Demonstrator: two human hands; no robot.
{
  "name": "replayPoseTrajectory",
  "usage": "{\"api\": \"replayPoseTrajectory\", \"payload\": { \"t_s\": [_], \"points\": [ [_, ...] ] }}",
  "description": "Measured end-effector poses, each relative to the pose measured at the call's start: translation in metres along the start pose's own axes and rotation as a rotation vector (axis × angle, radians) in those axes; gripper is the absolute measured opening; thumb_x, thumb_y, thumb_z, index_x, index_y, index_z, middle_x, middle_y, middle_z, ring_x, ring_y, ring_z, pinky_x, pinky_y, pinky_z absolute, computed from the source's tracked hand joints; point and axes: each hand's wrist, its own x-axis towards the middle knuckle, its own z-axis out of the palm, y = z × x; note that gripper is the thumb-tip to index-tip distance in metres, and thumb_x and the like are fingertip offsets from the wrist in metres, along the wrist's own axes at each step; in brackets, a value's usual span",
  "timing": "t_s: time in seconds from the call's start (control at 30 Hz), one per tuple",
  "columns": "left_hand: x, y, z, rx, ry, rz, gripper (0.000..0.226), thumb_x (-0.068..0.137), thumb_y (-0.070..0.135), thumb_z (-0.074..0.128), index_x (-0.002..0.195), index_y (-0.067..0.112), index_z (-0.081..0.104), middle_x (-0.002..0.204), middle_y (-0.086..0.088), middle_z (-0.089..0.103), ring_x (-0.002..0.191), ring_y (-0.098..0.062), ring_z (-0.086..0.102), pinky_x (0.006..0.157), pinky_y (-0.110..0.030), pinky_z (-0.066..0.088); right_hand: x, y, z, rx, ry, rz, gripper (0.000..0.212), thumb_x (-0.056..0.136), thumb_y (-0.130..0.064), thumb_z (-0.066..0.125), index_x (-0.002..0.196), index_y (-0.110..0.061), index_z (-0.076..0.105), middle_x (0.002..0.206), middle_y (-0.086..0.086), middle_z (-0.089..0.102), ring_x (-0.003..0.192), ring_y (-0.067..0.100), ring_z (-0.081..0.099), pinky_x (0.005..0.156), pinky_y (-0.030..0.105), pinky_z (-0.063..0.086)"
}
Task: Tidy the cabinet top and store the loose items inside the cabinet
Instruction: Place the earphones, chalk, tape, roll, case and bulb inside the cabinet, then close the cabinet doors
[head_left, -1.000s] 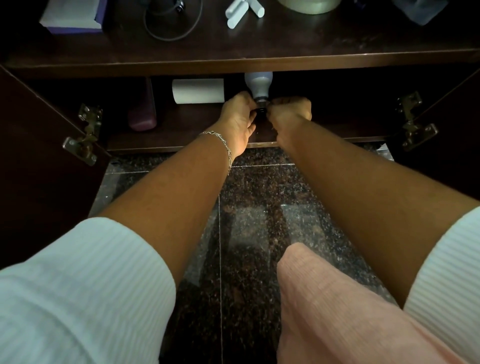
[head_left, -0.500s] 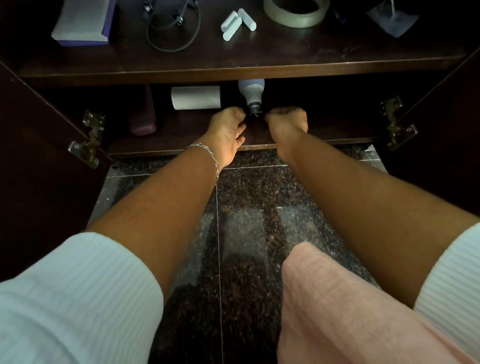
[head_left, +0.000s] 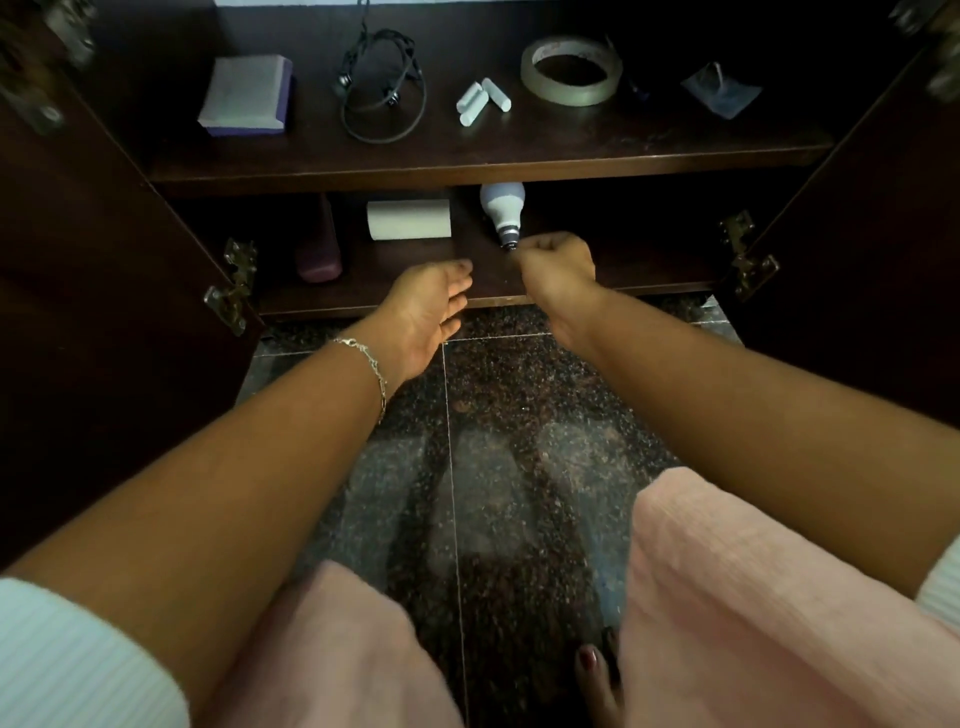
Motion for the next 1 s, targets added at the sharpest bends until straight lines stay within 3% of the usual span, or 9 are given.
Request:
{"api": "replayPoseTrajectory", "payload": {
  "t_s": [0.13,0.27,0.37,0.57,0.63,0.7,0.8,0.9,1.0],
  "points": [
    [-0.030,0.014,-0.013,0.096,0.025,0.043,0.036,0.100,0.016,0.039,0.133,0.015,0.052,0.142,-0.003,0.050,0.133,-0.020,0.044,0.107,-0.035,0.034,-0.027,-0.020,-0.005,0.018,-0.109,-0.011,0.016,0.086,-0.018,0.063,0.100,-0.012,0.066,0.084,0.002,0.060,0.079,0.016,0.056,0.067,0.031,0.045],
    [-0.067,0.045,-0.026,0.146,0.071,0.103,0.026,0.100,0.015,0.042,0.116,0.021,0.062,0.125,0.001,0.059,0.117,-0.016,0.052,0.090,-0.030,0.040,-0.059,-0.063,-0.017,-0.013,-0.295,-0.033,0.007,0.090,-0.016,0.062,0.087,-0.021,0.058,0.085,0.000,0.056,0.077,0.011,0.052,0.062,0.025,0.042],
    [-0.099,0.075,-0.038,0.086,0.133,0.164,0.022,0.098,0.013,0.043,0.101,0.023,0.062,0.116,0.000,0.060,0.108,-0.017,0.052,0.078,-0.026,0.040,-0.083,-0.102,-0.026,-0.084,-0.400,-0.091,0.009,0.091,-0.015,0.061,0.097,-0.020,0.057,0.085,0.002,0.053,0.071,0.007,0.047,0.058,0.022,0.039],
    [-0.160,0.121,-0.062,0.165,0.204,0.284,0.029,0.098,0.012,0.041,0.118,0.018,0.061,0.121,-0.002,0.061,0.116,-0.016,0.053,0.108,-0.036,0.039,-0.137,-0.180,-0.031,-0.184,-0.454,-0.197,0.031,0.091,-0.020,0.062,0.121,-0.016,0.056,0.106,0.003,0.059,0.101,0.014,0.055,0.071,0.025,0.045],
    [-0.183,0.137,-0.069,0.198,0.223,0.308,0.031,0.098,0.013,0.041,0.122,0.018,0.061,0.124,-0.003,0.061,0.114,-0.015,0.055,0.097,-0.028,0.044,-0.157,-0.200,-0.028,-0.191,-0.473,-0.225,0.031,0.091,-0.019,0.061,0.122,-0.014,0.055,0.112,0.006,0.061,0.106,0.017,0.057,0.077,0.029,0.049],
    [-0.205,0.151,-0.079,0.237,0.242,0.329,0.032,0.099,0.015,0.040,0.123,0.022,0.060,0.121,0.000,0.061,0.103,-0.011,0.056,0.073,-0.021,0.046,-0.177,-0.216,-0.021,-0.166,-0.478,-0.228,0.031,0.092,-0.017,0.062,0.122,-0.013,0.055,0.115,0.008,0.061,0.109,0.019,0.057,0.088,0.034,0.050],
    [-0.239,0.166,-0.101,0.337,0.311,0.381,0.031,0.102,0.020,0.038,0.127,0.025,0.055,0.118,0.005,0.057,0.088,0.000,0.050,0.053,-0.010,0.044,-0.206,-0.230,-0.003,-0.108,-0.474,-0.238,0.031,0.092,-0.017,0.061,0.122,-0.014,0.055,0.113,0.007,0.061,0.106,0.018,0.057,0.084,0.031,0.049],
    [-0.265,0.168,-0.132,0.520,0.426,0.470,0.034,0.100,0.018,0.045,0.132,0.024,0.053,0.131,0.007,0.056,0.097,-0.001,0.052,0.072,-0.013,0.043,-0.238,-0.231,0.018,-0.023,-0.538,-0.250,0.029,0.093,-0.014,0.059,0.122,-0.013,0.054,0.112,0.003,0.061,0.097,0.016,0.058,0.076,0.029,0.049],
    [-0.280,0.158,-0.164,0.657,0.529,0.469,0.040,0.094,0.009,0.052,0.130,0.026,0.055,0.134,0.005,0.057,0.117,-0.011,0.055,0.096,-0.029,0.046,-0.268,-0.221,0.044,-0.094,-0.567,-0.407,0.036,0.092,-0.013,0.059,0.128,-0.017,0.054,0.123,-0.001,0.060,0.109,0.012,0.057,0.097,0.036,0.049]
  ]
}}
